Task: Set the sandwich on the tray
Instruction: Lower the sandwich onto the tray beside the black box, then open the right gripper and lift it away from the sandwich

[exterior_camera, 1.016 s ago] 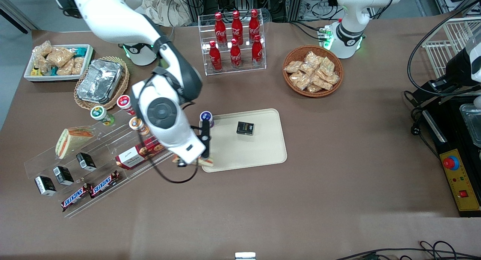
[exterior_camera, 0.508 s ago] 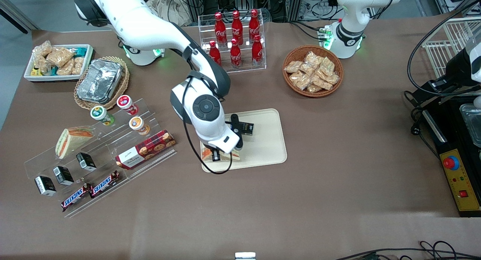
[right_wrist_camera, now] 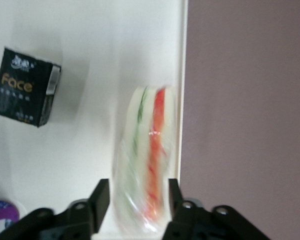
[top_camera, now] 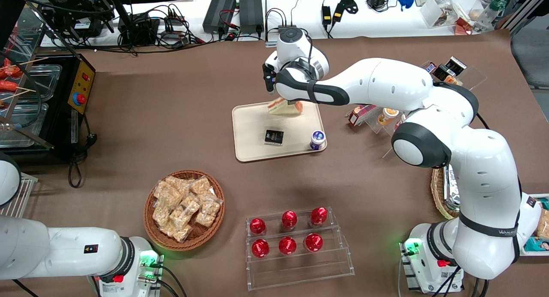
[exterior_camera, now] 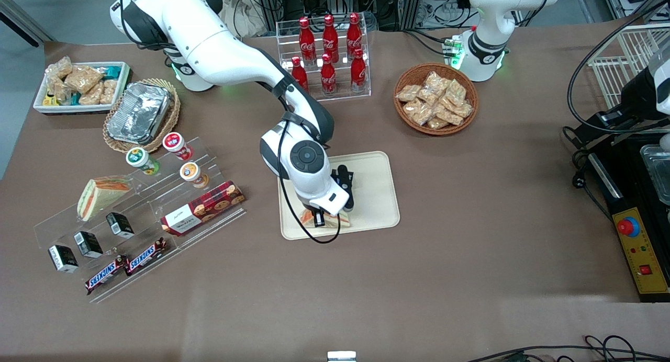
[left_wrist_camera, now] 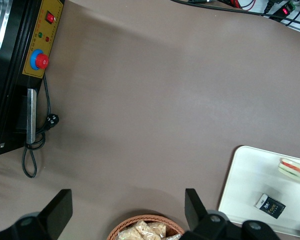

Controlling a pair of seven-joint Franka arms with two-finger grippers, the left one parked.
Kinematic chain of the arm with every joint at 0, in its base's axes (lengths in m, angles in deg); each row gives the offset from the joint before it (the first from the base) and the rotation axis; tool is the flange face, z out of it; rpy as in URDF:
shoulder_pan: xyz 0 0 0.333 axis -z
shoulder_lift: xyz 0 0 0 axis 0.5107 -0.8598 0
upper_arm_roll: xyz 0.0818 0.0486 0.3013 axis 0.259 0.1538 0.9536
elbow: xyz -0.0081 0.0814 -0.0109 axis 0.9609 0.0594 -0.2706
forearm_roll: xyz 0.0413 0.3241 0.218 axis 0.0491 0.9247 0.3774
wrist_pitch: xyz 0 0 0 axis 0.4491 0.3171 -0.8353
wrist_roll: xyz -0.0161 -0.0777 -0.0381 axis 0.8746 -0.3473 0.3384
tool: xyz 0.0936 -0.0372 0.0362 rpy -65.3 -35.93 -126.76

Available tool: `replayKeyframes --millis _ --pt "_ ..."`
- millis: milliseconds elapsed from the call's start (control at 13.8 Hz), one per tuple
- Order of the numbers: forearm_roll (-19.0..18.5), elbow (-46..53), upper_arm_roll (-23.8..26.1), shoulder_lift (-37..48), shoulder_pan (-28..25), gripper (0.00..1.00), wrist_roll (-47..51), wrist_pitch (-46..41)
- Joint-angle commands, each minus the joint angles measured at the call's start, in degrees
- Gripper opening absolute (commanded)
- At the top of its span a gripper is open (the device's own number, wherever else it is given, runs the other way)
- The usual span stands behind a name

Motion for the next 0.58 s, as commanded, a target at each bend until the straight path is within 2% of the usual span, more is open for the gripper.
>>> replayKeyframes --millis 0,145,363,508 --pt "1.7 0.5 -0.4 2.8 0.8 1.0 0.8 -0.4" --pt "2.8 0.5 -1.0 5.9 1.2 1.0 1.9 -1.1" --pt "7.1 0.4 -1.3 10.0 8.2 1.0 7.9 -3.9" --pt "7.4 0.4 -1.5 12.5 11.7 1.0 13.0 -6.7"
